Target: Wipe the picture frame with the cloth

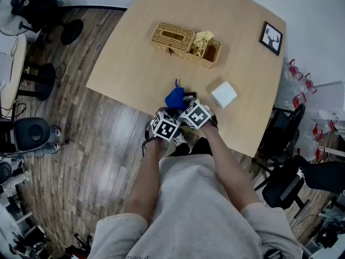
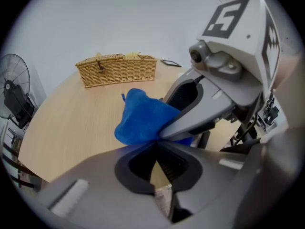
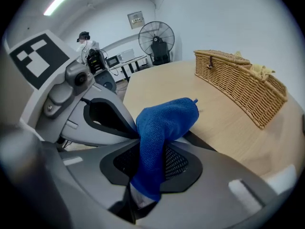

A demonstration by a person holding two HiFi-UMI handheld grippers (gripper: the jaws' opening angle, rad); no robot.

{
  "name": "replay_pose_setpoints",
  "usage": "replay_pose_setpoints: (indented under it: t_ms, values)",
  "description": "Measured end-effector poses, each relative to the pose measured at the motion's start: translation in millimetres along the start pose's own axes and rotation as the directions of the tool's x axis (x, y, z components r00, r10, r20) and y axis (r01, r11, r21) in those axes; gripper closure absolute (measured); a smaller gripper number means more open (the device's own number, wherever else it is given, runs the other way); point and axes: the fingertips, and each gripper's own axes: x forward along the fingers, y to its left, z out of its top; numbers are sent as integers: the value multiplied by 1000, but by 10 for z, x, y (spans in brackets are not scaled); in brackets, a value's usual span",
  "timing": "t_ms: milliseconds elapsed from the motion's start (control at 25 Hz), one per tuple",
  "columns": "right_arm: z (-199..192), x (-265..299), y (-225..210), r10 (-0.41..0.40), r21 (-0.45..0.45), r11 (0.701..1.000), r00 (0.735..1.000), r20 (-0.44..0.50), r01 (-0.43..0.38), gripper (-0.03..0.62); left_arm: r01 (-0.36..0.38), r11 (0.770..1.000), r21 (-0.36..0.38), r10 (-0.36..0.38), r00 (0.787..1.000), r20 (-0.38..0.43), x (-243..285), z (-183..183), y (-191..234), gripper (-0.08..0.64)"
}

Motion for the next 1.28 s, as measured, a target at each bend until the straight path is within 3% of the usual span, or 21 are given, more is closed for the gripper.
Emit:
replay_pose_setpoints:
  t_ms: [200,320,920,1280]
  values:
    - [-98,-9,61,46,-124,990,993,-108,-59,489,-2,1000,-4,2,1000,5,-1,-7,-1,506]
    - [-152,24,120,56,-140,987,990,-126,-74,489,3,1000,-19,-3,1000,12,-6,-4,0,506]
    - [-228,-74,119,-1,19,1000,1000,-16,2,488,-2,999,-37,2,1000,18,-14,-5,11,506]
    - [-331,-219,-24,-35,64,997,999,-8,35,489,2,999,-44,-1,1000,21,-29,-3,10,506]
